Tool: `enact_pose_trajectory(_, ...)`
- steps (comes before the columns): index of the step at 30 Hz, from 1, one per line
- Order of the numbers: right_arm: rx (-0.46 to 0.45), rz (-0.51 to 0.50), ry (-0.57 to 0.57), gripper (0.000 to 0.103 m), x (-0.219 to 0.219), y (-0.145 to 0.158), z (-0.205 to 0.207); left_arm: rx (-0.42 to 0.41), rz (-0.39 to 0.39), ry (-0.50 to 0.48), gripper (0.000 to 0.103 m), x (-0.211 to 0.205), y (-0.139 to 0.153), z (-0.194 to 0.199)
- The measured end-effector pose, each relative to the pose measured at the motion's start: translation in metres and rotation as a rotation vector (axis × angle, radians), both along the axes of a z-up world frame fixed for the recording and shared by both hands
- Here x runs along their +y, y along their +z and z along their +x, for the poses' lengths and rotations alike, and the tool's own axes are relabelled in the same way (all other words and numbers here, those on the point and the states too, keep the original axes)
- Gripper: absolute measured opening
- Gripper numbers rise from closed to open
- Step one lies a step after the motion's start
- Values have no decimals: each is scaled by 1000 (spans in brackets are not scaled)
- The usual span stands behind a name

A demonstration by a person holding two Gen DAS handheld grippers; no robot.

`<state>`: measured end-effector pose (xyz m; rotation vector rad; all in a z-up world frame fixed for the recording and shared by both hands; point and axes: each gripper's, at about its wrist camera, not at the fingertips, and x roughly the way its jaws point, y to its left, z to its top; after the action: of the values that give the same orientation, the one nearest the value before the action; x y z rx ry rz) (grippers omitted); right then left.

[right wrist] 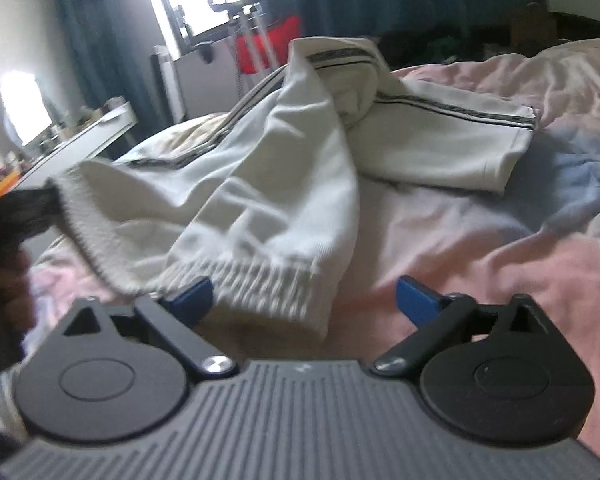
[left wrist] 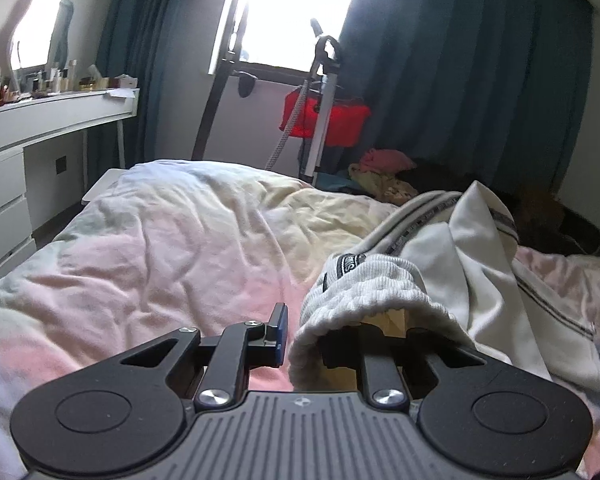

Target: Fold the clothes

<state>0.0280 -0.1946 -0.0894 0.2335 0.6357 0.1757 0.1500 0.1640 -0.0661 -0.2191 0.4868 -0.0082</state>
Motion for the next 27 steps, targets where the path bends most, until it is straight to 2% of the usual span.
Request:
enact_pose_trajectory(1,14,-22,9,73,4,-3,3,-2,-11,6,16,2,0,1)
enact_pose_trajectory(3,34,-39,22,71,10,-9,9,-5,-27,16,16,5,0,3)
enact_pose_trajectory(5,38,-11,27,63,13,-15,17,-5,-34,21,14,8,0,3)
enact_pose_trajectory(8,39,5,40,57,17,-19,23,-12,-56,37,14,14,1,2)
enact_pose_trajectory(10,34,16,62,57,19,-17,17,-12,-68,53,14,18,1,2)
enact_pose_trajectory(15,6,-68,119,59,34,-10,8,14,-88,68,12,24,-3,5)
enact_pose_trajectory(18,24,-47,95,60,29,-17,19,18,-92,72,12,26,-4,4)
enact_pose_trajectory(19,26,-14,73,60,24,-18,21,17,-90,71,12,25,-4,4)
enact_pose_trajectory(23,-68,45,-48,60,5,-3,9,13,-67,71,12,21,-2,1)
enact_pose_trajectory(24,-101,27,-89,61,1,2,5,14,-61,72,12,20,-2,1)
enact_pose_trajectory(26,-111,20,-142,62,-9,6,2,18,-56,70,12,19,-2,1)
enact_pose_trajectory(27,-84,37,-162,62,-15,3,5,20,-55,68,12,19,-2,1)
